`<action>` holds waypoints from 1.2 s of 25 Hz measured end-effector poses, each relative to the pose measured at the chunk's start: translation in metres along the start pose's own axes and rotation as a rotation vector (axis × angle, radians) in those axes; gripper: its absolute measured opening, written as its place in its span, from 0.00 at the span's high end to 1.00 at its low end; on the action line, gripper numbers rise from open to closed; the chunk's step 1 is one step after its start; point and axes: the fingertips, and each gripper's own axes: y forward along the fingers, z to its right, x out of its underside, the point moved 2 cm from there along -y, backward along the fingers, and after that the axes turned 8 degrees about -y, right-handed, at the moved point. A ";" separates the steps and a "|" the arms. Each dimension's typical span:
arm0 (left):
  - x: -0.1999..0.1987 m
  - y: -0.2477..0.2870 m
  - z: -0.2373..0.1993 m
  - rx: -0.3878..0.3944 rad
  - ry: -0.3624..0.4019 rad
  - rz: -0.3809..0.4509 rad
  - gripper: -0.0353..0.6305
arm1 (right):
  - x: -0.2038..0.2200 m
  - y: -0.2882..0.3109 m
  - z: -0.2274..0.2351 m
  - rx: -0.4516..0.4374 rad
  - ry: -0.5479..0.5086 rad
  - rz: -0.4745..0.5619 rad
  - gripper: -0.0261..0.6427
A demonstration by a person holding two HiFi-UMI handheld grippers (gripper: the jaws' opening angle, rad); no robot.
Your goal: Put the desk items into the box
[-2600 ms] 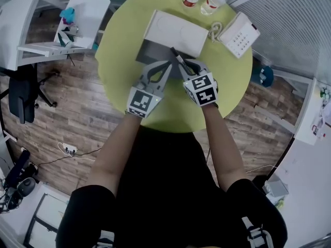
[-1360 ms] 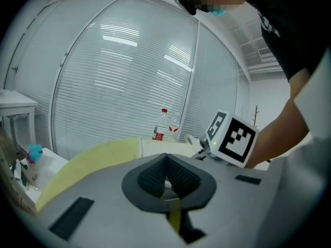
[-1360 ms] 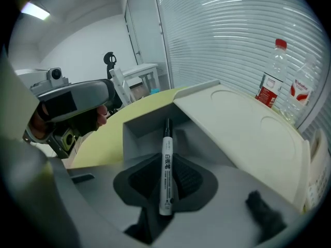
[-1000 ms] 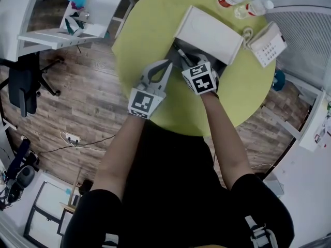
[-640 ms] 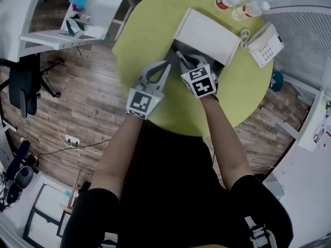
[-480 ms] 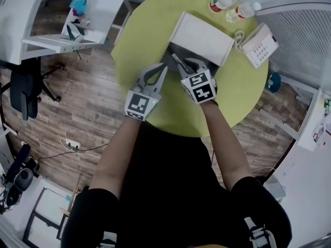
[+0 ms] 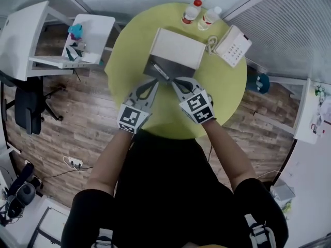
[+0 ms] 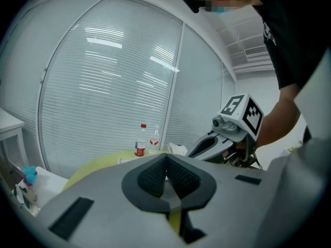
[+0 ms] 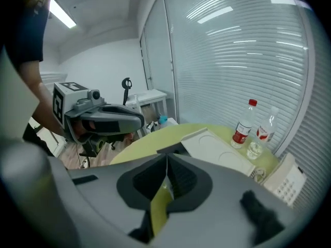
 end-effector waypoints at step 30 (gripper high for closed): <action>-0.157 -0.042 0.133 0.123 0.099 0.180 0.94 | -0.133 -0.218 -0.022 0.122 -0.072 0.677 0.94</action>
